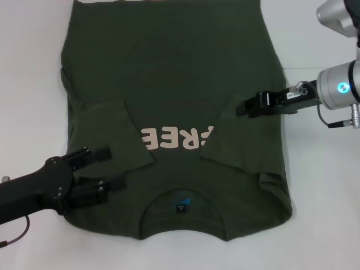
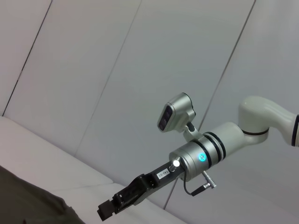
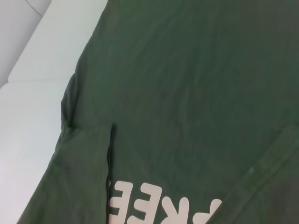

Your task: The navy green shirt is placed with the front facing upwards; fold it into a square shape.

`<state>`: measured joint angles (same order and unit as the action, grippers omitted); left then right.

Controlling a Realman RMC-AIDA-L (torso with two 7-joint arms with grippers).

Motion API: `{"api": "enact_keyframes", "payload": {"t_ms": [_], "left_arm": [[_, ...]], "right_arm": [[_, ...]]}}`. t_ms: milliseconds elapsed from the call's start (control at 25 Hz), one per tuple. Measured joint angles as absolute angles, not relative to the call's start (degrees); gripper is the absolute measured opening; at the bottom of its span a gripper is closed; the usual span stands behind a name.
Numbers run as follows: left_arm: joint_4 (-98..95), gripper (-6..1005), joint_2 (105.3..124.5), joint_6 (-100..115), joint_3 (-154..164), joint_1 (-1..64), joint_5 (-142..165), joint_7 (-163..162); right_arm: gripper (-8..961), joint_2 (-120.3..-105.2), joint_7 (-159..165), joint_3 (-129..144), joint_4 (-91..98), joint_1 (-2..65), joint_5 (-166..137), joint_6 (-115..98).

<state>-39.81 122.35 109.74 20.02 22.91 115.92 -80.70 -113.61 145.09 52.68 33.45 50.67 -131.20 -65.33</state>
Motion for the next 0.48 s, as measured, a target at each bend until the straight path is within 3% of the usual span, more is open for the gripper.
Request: {"api": "enact_keyframes", "payload": {"t_ms": [120,320,480], "left_arm": [[-39.8,916,122.26,109.7,19.9,22.8,115.9,-82.1],[-41.2,916,121.54,109.7,19.8,23.0,116.3,-88.8],[-44.8,916,119.96,109.8,19.8,23.0,117.0,-98.9]], "right_arm": [[188,-113.22,144.8,50.6,33.9,49.9,-130.9,-66.5],[430,-111.64,140.5,42.3,34.1,46.6,-127.5,-73.3],[677,-110.43,135.5,36.6,34.1,41.4,-121.2,-81.1]]}}
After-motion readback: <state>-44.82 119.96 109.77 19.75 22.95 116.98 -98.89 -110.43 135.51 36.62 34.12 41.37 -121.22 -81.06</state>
